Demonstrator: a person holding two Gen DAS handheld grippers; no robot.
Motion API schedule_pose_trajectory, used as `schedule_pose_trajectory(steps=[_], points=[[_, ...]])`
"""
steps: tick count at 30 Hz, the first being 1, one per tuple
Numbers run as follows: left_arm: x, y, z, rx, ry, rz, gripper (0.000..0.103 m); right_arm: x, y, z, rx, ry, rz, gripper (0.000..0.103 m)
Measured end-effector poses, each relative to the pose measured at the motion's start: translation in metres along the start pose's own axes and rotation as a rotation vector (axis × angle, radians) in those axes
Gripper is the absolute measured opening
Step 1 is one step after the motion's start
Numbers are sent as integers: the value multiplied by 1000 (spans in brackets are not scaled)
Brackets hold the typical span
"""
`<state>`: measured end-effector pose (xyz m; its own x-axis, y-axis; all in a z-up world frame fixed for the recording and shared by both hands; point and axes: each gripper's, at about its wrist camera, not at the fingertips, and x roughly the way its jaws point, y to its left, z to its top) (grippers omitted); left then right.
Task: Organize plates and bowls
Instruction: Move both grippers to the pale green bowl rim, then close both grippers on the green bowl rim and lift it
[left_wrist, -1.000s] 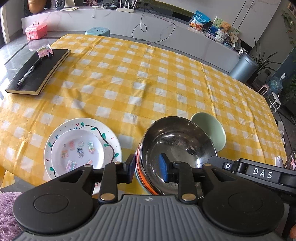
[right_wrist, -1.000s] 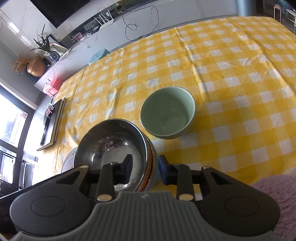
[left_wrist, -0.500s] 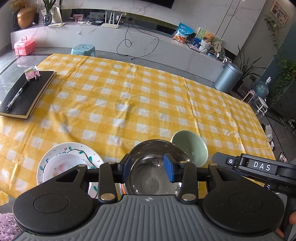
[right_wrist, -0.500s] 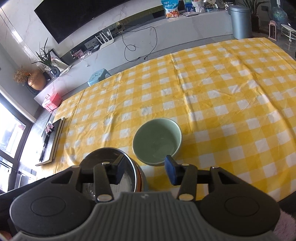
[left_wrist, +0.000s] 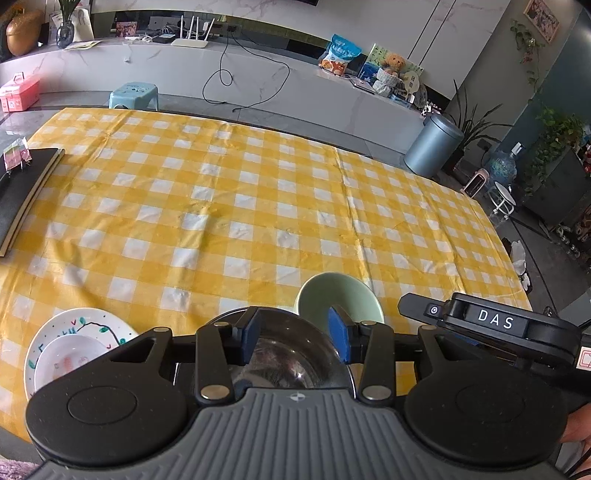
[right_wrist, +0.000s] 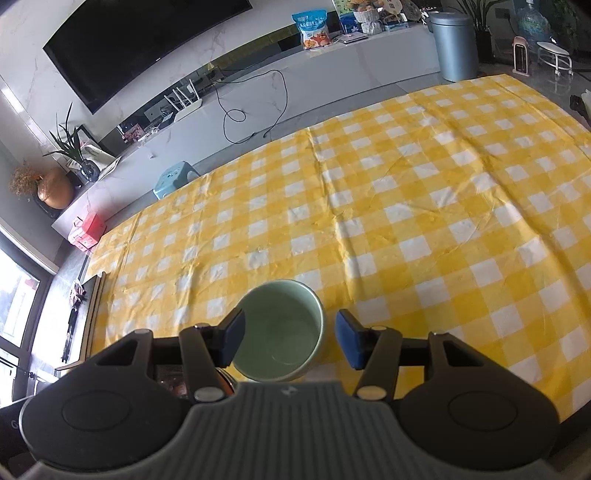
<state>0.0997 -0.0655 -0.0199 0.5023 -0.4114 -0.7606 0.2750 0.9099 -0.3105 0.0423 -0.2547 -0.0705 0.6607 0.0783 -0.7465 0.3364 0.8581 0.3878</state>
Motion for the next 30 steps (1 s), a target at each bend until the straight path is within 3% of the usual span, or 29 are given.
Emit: schedule_pose_trajectory(steps=[6, 10, 12, 19, 24, 30], points=[[24, 0, 8, -15, 25, -5, 47, 30, -14, 9, 118, 116, -16, 52], [39, -6, 17, 4, 46, -12, 47, 46, -19, 10, 161, 163, -16, 43], [50, -11, 22, 25, 75, -2, 47, 51, -20, 10, 172, 185, -10, 35], [92, -19, 29, 82, 236, -6, 47, 66, -22, 10, 187, 236, -38, 30], [108, -19, 32, 90, 293, 1, 47, 76, -25, 10, 200, 271, -50, 19], [124, -18, 32, 69, 350, 13, 32, 82, -23, 10, 191, 282, -66, 12]])
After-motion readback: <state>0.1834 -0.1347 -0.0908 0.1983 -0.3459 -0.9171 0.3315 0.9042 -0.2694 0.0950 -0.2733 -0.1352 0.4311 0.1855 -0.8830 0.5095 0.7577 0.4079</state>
